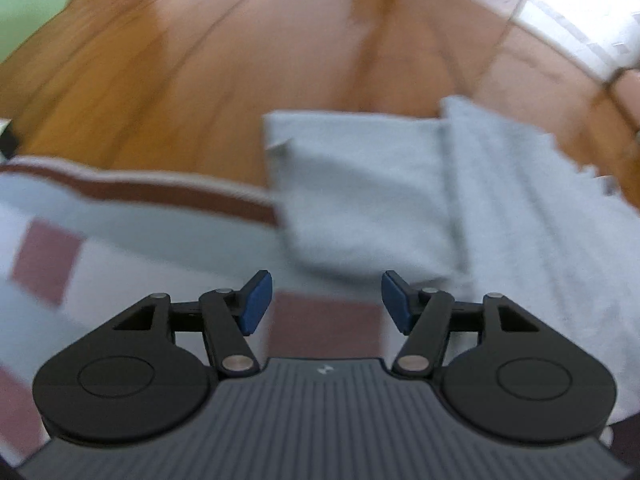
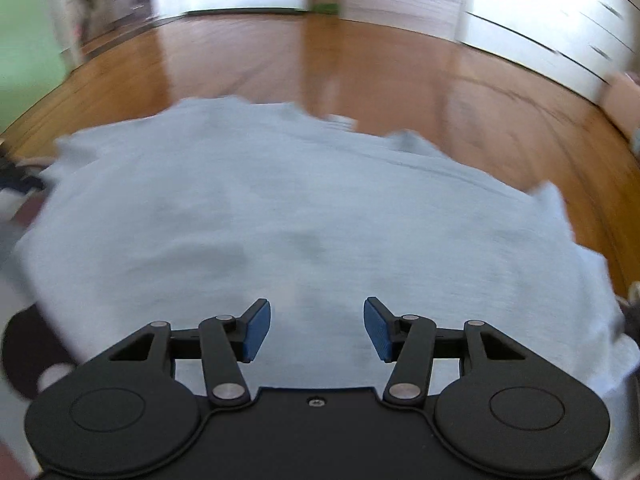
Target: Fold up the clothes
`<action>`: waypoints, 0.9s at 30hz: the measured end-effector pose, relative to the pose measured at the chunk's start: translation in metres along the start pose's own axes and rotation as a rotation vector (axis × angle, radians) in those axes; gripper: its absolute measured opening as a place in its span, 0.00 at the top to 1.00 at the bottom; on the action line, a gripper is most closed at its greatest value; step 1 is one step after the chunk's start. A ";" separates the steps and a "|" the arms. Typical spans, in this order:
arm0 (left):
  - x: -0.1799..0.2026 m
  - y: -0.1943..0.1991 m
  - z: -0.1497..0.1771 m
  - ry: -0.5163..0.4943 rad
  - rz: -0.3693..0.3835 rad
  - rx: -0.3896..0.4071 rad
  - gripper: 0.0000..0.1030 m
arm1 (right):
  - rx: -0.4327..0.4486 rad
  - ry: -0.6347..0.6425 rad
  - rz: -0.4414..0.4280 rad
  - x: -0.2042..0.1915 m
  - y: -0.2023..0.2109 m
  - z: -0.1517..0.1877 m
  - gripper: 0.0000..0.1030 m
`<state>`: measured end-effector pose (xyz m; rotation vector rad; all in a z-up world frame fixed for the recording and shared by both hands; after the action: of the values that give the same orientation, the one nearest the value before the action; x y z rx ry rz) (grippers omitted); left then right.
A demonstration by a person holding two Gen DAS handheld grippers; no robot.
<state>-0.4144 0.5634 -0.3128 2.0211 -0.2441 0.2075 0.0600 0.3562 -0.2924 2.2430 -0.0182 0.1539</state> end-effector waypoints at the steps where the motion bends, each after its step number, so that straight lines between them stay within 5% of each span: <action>1: -0.006 0.001 0.001 0.025 -0.005 -0.011 0.42 | 0.008 0.031 -0.023 -0.013 0.004 -0.003 0.44; 15: -0.003 -0.016 -0.003 0.238 0.417 -0.044 0.33 | 0.100 0.508 -0.174 -0.189 0.033 -0.025 0.44; 19: 0.001 -0.029 -0.017 0.292 0.466 -0.019 0.31 | 0.112 0.648 -0.144 -0.217 0.025 -0.026 0.44; 22: 0.008 -0.037 -0.024 0.236 0.435 0.057 0.32 | 0.137 0.719 -0.119 -0.236 0.014 -0.030 0.44; 25: 0.018 -0.038 -0.023 0.131 0.368 0.123 0.53 | 0.133 0.760 -0.122 -0.251 0.002 -0.034 0.45; 26: 0.022 -0.040 -0.022 0.094 0.353 0.120 0.80 | 0.137 0.754 -0.122 -0.254 -0.002 -0.037 0.44; 27: 0.024 -0.042 -0.021 0.079 0.357 0.107 0.85 | 0.145 0.733 -0.125 -0.254 -0.004 -0.042 0.44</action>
<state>-0.3811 0.5984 -0.3340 2.0584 -0.5543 0.5327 -0.1963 0.3812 -0.2996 2.1949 0.5385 0.9184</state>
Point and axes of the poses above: each gripper's, at about its wrist camera, not at the fingertips, and y roughly against the way its jaws point, x to its right, z to its underside, the point moved 7 cm from there along -y, roughly the way its jaws point, and after that the axes turned 9 degrees about y, right-handed, at the moved point
